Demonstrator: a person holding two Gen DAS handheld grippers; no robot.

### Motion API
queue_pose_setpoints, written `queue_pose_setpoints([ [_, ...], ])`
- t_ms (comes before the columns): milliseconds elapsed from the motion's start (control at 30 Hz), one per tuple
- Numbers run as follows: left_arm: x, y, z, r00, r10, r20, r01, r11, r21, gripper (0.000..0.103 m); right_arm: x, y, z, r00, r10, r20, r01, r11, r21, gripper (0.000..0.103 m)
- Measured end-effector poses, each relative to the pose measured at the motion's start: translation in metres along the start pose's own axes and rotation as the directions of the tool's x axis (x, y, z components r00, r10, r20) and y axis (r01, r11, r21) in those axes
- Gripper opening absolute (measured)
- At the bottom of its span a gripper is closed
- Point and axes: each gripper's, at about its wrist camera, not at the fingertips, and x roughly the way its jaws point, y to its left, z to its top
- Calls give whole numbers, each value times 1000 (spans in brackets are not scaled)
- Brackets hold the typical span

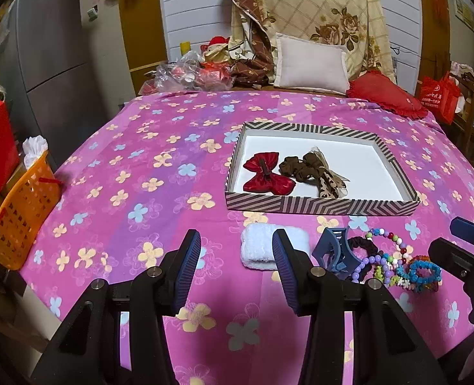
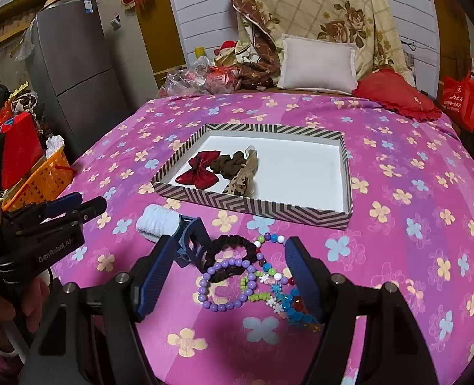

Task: Organize jewelry
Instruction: 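Move the left tool to the white scrunchie while the right tool approaches the blue claw clip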

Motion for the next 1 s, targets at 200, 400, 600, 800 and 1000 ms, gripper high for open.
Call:
queue_pose_setpoints([
  [200, 7, 16, -5, 996, -71, -49, 69, 996, -49, 43, -1, 1, -3, 1000, -10, -6, 10, 1000, -17, 74],
  [400, 23, 38, -12, 985, -128, -112, 116, 987, -109, 43, 1, -5, -5, 1000, -4, -18, 4, 1000, -4, 74],
  [600, 37, 46, -13, 972, -180, -153, 152, 972, -178, 44, 9, -2, -10, 998, 42, -44, -42, 999, -3, 74],
  [800, 53, 45, -9, 958, -226, -178, 183, 956, -231, 47, 27, 16, -11, 991, 105, -83, -108, 994, -28, 82],
  [1000, 76, 47, -3, 939, -274, -209, 199, 926, -321, 49, 59, 37, -10, 985, 121, -121, -125, 992, -31, 82],
])
